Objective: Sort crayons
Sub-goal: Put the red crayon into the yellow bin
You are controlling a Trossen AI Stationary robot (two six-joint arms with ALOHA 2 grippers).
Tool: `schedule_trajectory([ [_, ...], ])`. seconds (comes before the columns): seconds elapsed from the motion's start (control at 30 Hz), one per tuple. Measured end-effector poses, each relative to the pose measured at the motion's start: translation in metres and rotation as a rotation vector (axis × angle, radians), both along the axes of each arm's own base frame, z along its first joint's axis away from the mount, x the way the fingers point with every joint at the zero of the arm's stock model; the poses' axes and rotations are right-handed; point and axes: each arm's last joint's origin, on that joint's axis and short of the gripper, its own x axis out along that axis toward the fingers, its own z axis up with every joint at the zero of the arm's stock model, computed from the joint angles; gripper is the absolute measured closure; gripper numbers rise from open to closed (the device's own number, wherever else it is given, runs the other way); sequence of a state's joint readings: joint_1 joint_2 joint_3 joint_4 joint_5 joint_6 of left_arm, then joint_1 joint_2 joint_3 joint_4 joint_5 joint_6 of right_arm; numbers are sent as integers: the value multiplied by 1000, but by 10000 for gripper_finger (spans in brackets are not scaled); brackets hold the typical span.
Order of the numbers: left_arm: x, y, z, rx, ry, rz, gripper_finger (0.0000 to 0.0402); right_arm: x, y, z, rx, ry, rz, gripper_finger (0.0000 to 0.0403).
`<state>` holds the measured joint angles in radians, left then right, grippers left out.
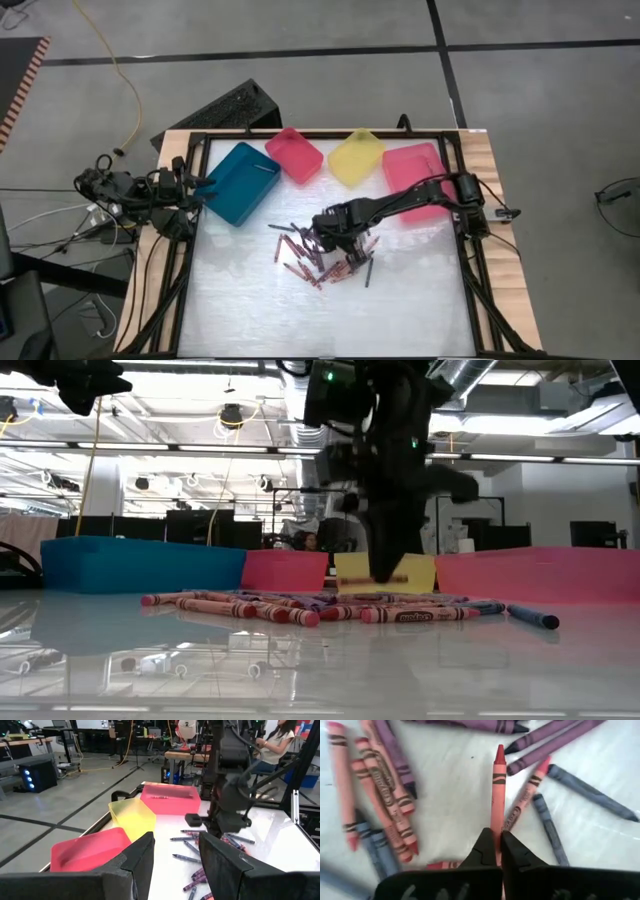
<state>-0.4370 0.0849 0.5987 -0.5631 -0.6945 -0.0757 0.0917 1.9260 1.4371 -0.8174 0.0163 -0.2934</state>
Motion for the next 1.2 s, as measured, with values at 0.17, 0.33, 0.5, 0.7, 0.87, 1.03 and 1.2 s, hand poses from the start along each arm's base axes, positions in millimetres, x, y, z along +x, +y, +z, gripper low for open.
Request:
schedule_trajectory([
  [0.17, 0, 0, 0, 0, -1, 2, 256, -8, -21, 29, 11, -44, -44, 400],
  [0.33, 0, 0, 0, 2, 3, 10, 256, -25, -62, 62, 2, -121, -158, 399],
  [0.5, 0, 1, 0, 3, 3, 29, 256, -45, -116, 86, -89, -193, -381, 399],
  [0.7, 0, 2, 0, 4, 3, 54, 256, -61, -181, 86, -183, -219, -597, 398],
  [0.87, 0, 2, 0, -3, 1, 54, 256, -64, -221, 66, -209, -195, -654, 398],
  [1.03, 0, 2, -1, -20, -2, 55, 256, -70, -242, 45, -201, -97, -657, 398],
  [1.2, 0, 2, -1, -12, 0, 55, 256, -71, -246, 36, -190, -57, -614, 398],
])
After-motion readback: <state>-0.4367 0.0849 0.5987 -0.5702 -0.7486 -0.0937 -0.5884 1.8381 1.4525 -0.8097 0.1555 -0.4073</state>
